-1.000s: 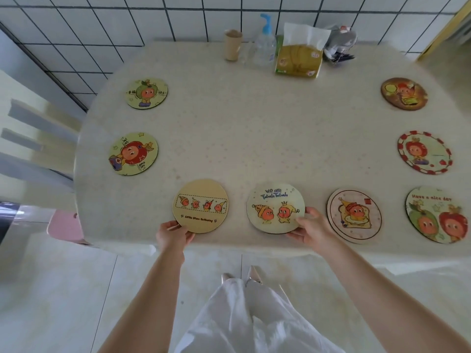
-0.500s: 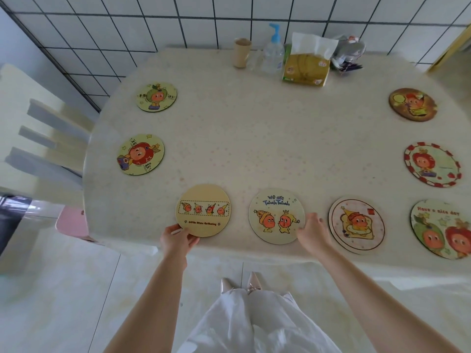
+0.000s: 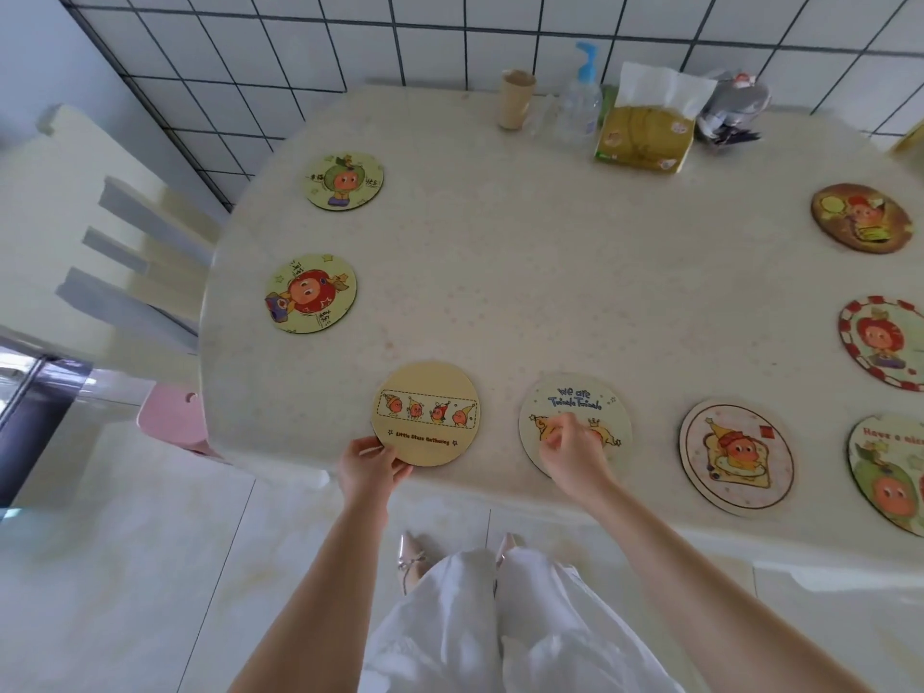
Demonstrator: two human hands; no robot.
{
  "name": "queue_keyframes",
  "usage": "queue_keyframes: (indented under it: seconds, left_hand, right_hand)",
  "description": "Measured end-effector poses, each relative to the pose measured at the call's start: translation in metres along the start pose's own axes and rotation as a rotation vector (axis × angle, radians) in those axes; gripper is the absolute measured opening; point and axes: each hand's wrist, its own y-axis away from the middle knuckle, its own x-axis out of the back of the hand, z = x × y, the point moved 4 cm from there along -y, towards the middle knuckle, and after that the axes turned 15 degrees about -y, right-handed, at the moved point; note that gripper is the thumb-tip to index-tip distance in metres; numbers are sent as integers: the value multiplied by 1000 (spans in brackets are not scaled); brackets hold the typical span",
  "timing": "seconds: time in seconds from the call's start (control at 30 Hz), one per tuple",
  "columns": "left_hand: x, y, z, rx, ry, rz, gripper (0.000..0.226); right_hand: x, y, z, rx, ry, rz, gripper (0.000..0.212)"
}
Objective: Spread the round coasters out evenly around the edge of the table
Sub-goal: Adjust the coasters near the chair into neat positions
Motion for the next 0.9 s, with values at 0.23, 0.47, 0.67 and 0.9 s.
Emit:
queue_keyframes:
  seconds: [0.23, 0.47, 0.67, 0.9]
  left_hand:
    - [34, -33, 15, -122, -423, -81, 9]
    - [120, -125, 95, -286, -595, -109, 18]
    - [163, -199, 171, -345, -613, -85, 13]
    - [147, -240, 252, -575, -802, -147, 14]
  right_hand:
    - [-49, -8, -47, 28, 12, -20, 35]
    - [-128, -36, -138, 38, -97, 25, 32]
    - [-180, -59, -198, -5, -196, 30, 32]
    - [-209, -107, -245, -184, -472, -28, 32]
